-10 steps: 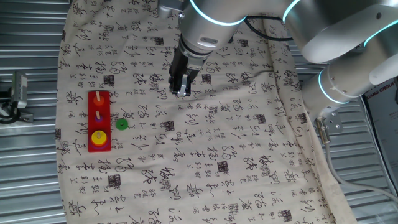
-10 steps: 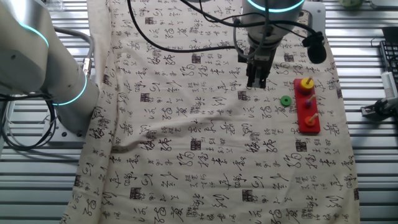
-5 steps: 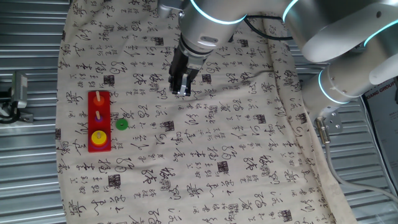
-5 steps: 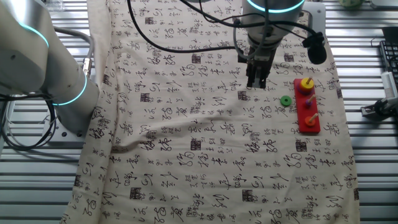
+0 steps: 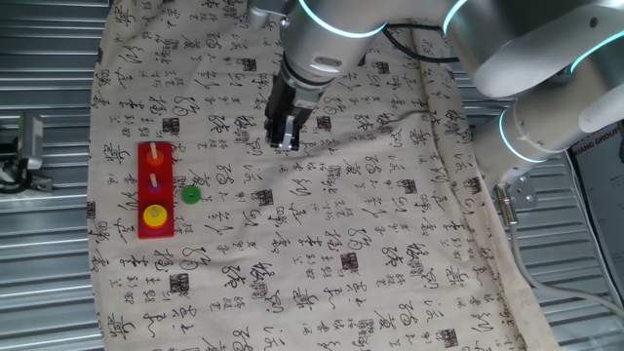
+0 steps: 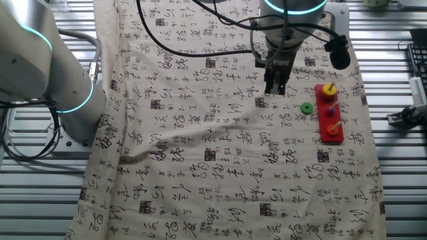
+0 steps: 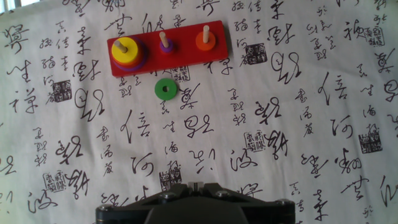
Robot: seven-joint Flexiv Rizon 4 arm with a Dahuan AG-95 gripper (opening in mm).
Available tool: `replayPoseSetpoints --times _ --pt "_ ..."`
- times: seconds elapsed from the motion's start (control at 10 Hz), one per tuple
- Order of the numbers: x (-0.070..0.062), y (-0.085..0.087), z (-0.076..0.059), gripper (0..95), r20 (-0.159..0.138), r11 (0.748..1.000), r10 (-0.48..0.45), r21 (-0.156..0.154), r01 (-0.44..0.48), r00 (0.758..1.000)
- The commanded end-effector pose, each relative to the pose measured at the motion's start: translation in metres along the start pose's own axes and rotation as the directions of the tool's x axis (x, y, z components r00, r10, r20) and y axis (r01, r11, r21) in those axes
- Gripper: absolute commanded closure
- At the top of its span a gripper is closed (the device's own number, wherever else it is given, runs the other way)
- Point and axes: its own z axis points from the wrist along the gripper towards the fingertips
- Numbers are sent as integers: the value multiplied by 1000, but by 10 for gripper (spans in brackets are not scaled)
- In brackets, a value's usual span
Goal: Take out one Hanoi block and throw it aside
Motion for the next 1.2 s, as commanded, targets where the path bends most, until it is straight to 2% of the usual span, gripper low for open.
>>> replayPoseSetpoints --times 0.1,0.6,1.0,1.2 --pt "0 0 0 950 0 1000 -8 2 8 1000" --pt "-4 9 4 950 -4 1000 3 8 -3 1000" --pt "-20 22 0 950 -31 1000 -7 10 7 1000" --pt "-27 26 0 950 -34 1000 -25 10 25 999"
